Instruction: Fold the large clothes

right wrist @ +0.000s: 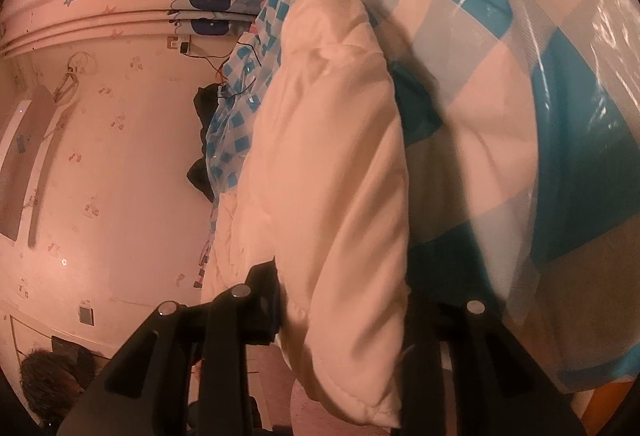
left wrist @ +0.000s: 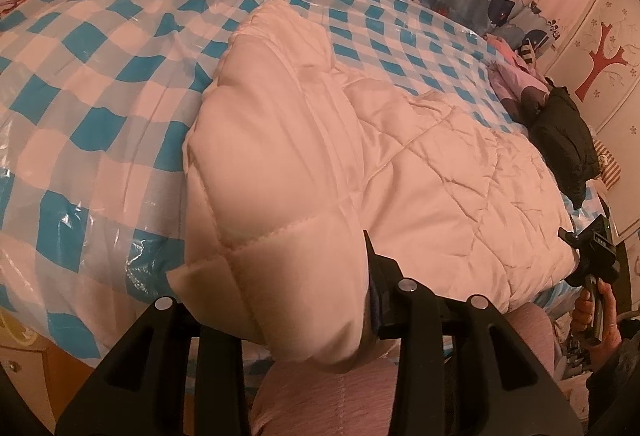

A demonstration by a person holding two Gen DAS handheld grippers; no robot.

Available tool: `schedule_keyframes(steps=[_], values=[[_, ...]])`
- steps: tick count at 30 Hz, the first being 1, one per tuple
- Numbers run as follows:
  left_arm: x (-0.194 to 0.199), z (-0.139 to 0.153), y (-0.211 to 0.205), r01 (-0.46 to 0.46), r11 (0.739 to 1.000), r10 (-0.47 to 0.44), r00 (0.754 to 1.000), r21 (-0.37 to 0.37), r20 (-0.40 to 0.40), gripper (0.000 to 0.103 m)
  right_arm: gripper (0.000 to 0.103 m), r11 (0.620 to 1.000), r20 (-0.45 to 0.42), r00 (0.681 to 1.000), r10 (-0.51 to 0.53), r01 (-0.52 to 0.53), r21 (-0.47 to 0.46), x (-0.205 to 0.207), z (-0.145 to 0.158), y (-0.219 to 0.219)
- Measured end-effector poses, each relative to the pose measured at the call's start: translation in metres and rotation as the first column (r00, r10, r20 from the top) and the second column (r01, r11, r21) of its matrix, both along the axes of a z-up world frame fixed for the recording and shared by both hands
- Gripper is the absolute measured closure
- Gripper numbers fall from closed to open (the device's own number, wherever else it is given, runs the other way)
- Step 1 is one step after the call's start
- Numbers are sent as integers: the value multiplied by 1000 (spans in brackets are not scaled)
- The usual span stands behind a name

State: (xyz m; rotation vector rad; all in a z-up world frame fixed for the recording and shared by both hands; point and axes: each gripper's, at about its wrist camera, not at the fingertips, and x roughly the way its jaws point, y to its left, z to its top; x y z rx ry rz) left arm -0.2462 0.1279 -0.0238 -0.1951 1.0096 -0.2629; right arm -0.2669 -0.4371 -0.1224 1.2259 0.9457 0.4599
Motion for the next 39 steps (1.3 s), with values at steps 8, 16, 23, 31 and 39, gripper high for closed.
schedule_keyframes(steps=[8, 16, 23, 31, 39], values=[[5, -16, 40, -66, 985, 40, 986, -162, -162, 49, 65, 998, 9, 1000, 1, -2, 63, -2, -14, -3], [-13, 24, 78, -206, 978, 205, 978, -20, -36, 44, 44, 988, 40, 999, -18, 11, 154, -6, -24, -9], [0, 64, 35, -102, 995, 102, 992, -8, 74, 43, 32, 979, 73, 997, -32, 17, 203, -7, -23, -6], [54, 65, -90, 99, 995, -94, 988, -31, 122, 42, 65, 975, 76, 994, -81, 63, 213, -13, -21, -5], [107, -2, -148, 91, 993, -91, 996, -72, 7, 42, 69, 975, 112, 988, -107, 82, 208, -15, -6, -3]])
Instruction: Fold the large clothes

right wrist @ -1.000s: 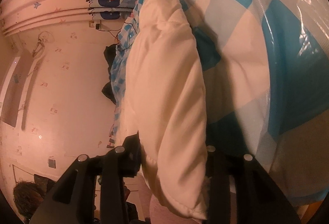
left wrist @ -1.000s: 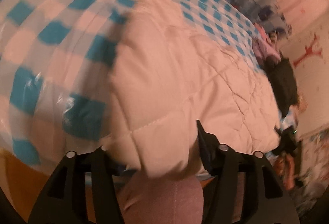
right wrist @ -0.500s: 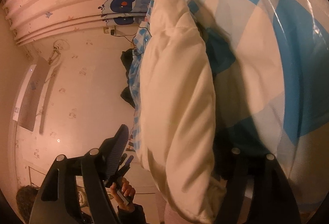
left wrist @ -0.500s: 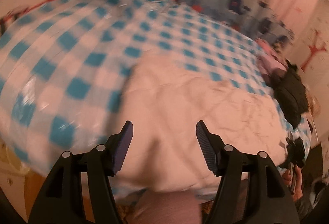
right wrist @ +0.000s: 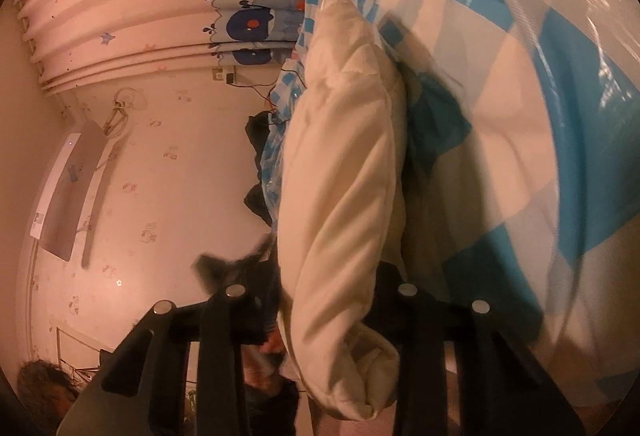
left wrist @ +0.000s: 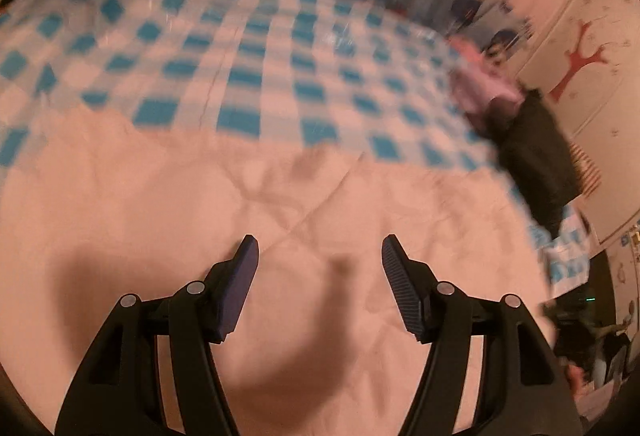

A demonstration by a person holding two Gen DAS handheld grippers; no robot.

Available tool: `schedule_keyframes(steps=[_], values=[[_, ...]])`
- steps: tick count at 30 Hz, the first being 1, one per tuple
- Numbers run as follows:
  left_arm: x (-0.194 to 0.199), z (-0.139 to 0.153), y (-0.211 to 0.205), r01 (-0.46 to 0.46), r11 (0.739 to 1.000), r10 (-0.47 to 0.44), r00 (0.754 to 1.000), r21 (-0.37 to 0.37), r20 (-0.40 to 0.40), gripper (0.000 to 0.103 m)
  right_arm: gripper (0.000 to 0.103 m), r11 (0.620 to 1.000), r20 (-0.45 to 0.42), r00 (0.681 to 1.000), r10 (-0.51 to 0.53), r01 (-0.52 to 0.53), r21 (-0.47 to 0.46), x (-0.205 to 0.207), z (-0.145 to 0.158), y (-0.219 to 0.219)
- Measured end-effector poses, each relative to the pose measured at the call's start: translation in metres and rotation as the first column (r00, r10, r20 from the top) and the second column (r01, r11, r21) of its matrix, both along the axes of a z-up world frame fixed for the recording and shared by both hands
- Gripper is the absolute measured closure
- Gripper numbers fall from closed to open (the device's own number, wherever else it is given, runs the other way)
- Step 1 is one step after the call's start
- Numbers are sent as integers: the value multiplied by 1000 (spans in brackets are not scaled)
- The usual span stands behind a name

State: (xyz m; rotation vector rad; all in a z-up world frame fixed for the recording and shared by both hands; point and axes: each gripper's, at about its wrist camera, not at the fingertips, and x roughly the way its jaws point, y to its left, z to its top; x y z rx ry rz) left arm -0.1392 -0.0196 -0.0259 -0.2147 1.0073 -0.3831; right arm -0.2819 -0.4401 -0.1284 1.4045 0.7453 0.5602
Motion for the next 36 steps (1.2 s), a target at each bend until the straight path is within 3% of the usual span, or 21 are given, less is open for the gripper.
schedule_keyframes(steps=[2, 5, 9, 13, 16, 18, 20, 23, 25, 28, 30, 32, 33, 36], values=[[2, -29, -5, 2, 999, -1, 1000, 51, -23, 42, 69, 1000, 5, 1000, 8, -7, -11, 1, 5, 2], [-7, -26, -1, 13, 999, -13, 1000, 42, -1, 42, 64, 997, -29, 999, 28, -30, -69, 2, 11, 3], [-34, 10, 51, -56, 991, 59, 998, -123, 18, 42, 59, 974, -60, 997, -42, 27, -224, -20, 23, -15], [-85, 27, 139, -190, 951, 198, 980, -246, 9, 40, 56, 931, -11, 994, -106, 96, -354, -41, 52, -32], [-127, 14, 213, -359, 883, 359, 932, -301, -59, 34, 49, 892, 99, 991, -94, 128, -434, -45, 86, -26], [-148, -5, 248, -459, 818, 442, 887, -347, -130, 33, 46, 860, 151, 988, -24, 97, -501, -33, 110, -4], [-161, -31, 271, -564, 744, 521, 825, -358, -218, 27, 46, 831, 172, 983, 70, 38, -555, -18, 126, 27], [-152, -66, 271, -577, 680, 484, 817, -452, -314, 27, 46, 798, 186, 961, 204, -53, -601, 6, 140, 76], [-142, -74, 256, -542, 682, 437, 841, -491, -320, 27, 46, 765, 173, 950, 261, -95, -637, 17, 144, 103], [-118, -71, 227, -491, 723, 392, 871, -486, -297, 22, 46, 717, 149, 934, 326, -141, -683, 38, 146, 139], [-103, -74, 216, -497, 735, 401, 867, -461, -295, 16, 46, 700, 141, 927, 347, -156, -697, 47, 146, 156], [-97, -79, 215, -522, 709, 414, 853, -475, -319, 17, 42, 647, 102, 924, 369, -177, -742, 61, 142, 176], [-95, -78, 214, -526, 695, 420, 851, -491, -317, 33, 39, 614, 74, 922, 379, -191, -766, 69, 135, 182], [-92, -58, 206, -475, 734, 405, 880, -485, -250, 66, 35, 450, -156, 902, 403, -344, -824, 93, 85, 209]])
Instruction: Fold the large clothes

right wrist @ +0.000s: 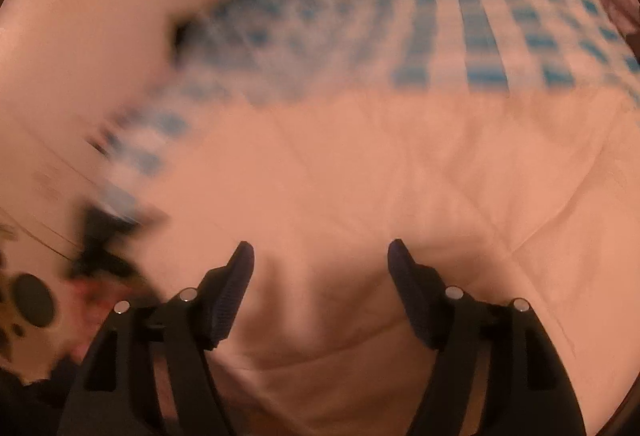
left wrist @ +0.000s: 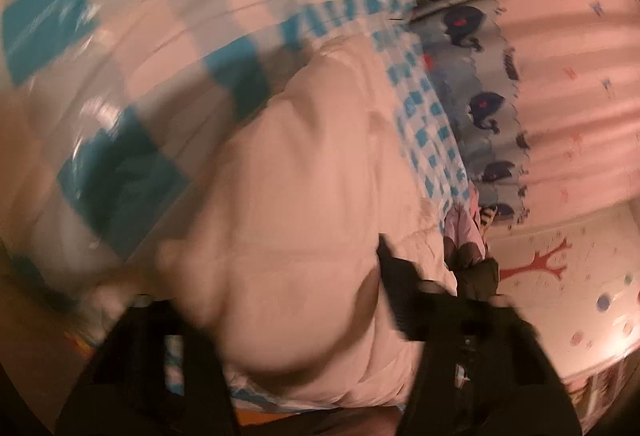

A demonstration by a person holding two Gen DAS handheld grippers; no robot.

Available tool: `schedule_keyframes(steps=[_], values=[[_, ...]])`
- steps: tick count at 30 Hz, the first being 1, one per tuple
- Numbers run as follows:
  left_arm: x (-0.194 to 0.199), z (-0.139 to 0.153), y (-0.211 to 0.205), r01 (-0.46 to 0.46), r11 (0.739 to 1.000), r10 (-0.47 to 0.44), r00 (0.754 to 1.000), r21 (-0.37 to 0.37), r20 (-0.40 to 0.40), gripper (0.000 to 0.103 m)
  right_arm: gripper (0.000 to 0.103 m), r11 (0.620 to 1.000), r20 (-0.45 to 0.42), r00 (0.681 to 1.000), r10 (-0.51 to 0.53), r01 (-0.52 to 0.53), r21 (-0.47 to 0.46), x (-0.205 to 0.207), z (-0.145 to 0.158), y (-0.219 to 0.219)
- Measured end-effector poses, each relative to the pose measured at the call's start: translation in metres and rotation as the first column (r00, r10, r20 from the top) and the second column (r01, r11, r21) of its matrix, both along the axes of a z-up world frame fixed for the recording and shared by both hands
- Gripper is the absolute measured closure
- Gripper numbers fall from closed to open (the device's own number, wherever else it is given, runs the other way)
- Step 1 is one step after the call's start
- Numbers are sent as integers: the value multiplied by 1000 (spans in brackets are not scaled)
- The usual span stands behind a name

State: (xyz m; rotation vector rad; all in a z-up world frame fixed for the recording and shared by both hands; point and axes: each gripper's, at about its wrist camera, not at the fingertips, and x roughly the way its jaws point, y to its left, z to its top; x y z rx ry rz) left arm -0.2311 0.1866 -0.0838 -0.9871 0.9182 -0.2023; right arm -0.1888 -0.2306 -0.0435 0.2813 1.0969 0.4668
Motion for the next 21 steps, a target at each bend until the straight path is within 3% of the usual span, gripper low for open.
schedule_keyframes(steps=[2, 5, 9, 12, 14, 18, 21], values=[[1, 25, -8, 32, 998, -35, 998, 55, 54, 71, 35, 998, -13, 1000, 13, -14, -63, 4, -21, 10], [3, 69, -37, 80, 981, -107, 983, 176, 149, 74, 35, 994, -14, 1000, 12, -13, -112, -1, -21, 13], [14, 125, -92, 155, 934, -241, 939, 321, 247, 75, 34, 993, -12, 1000, 12, -13, -121, -2, -22, 12], [17, 156, -144, 227, 864, -370, 892, 450, 260, 76, 31, 993, 1, 1000, 16, -16, -113, -3, -23, 13], [19, 165, -174, 264, 812, -439, 864, 521, 247, 76, 20, 996, 16, 999, 43, -41, -78, -6, -20, 13], [16, 174, -234, 329, 686, -564, 804, 649, 189, 76, 20, 1000, 87, 996, 26, -27, 11, -27, 1, -9], [10, 176, -272, 366, 617, -628, 763, 697, 155, 76, 20, 993, 130, 990, -51, 37, 109, -51, 17, -53]])
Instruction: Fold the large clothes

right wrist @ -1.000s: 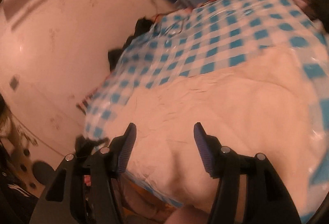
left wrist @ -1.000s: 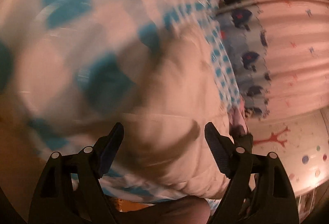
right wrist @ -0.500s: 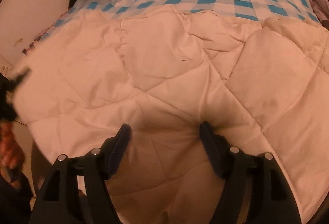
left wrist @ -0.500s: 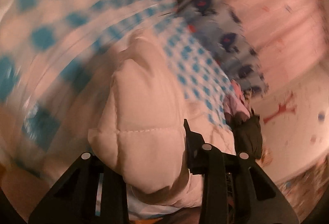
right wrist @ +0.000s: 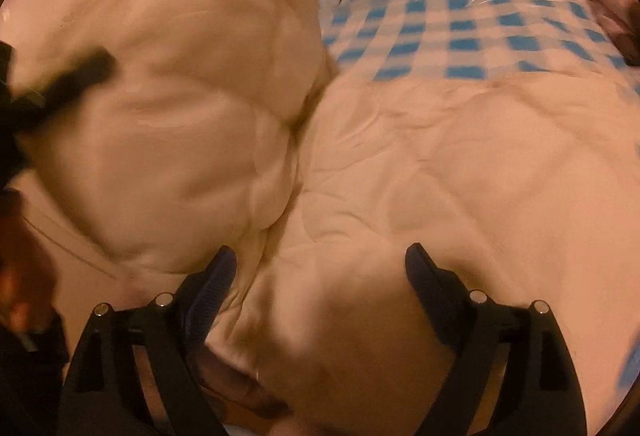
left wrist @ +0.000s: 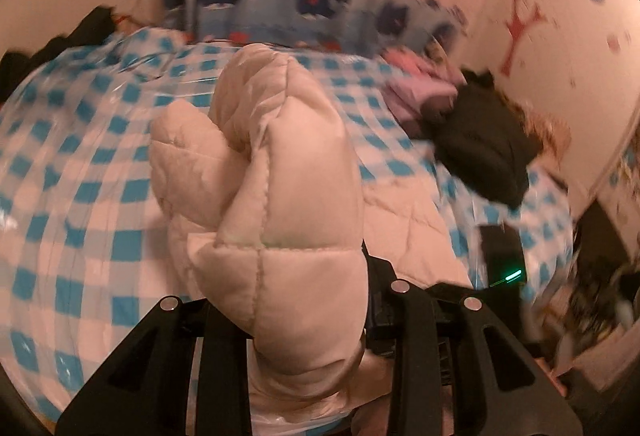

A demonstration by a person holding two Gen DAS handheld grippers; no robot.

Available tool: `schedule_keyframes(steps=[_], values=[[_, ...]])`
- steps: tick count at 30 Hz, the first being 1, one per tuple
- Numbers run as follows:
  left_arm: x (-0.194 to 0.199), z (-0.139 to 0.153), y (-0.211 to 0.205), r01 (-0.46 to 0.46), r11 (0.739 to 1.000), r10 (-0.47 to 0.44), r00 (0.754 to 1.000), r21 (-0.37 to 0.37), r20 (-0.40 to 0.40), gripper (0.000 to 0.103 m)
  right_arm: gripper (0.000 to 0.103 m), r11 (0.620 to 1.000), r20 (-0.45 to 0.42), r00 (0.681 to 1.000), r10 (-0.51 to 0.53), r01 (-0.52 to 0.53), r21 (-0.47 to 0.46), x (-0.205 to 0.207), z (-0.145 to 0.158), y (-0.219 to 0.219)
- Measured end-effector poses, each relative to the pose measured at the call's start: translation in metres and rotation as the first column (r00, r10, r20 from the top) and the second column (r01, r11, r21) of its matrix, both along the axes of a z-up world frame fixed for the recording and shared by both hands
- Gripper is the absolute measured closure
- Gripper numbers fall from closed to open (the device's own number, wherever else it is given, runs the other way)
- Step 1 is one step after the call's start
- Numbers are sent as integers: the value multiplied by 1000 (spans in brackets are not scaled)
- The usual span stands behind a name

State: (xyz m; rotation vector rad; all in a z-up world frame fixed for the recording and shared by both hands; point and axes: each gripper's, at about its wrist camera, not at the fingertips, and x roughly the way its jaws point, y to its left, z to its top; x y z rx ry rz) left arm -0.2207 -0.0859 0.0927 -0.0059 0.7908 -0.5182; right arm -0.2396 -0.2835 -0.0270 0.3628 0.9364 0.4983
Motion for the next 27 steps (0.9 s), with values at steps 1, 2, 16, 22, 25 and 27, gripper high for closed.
schedule_keyframes(steps=[1, 2, 16, 22, 25, 27], values=[[-2, 0, -10, 17, 1000, -17, 1000, 9, 0, 76, 20, 999, -1, 1000, -19, 19, 40, -6, 1, -15], [-3, -2, -23, 39, 999, -39, 999, 23, -1, 76, 20, 991, -12, 999, -48, 49, 127, -14, -1, -41], [-49, -80, -186, 317, 910, -318, 947, 268, -40, 77, 15, 664, -78, 980, -184, 183, 725, -47, -30, -210], [-75, -109, -221, 371, 826, -408, 913, 424, -5, 75, 11, 810, 37, 984, -173, 120, 573, -19, 26, -218], [-81, -115, -227, 391, 815, -429, 903, 428, -9, 74, 11, 916, 53, 998, -39, 14, 401, 29, 51, -192], [-86, -117, -227, 397, 809, -440, 898, 434, -3, 72, 10, 951, -1, 998, 62, -59, 304, 68, 51, -165]])
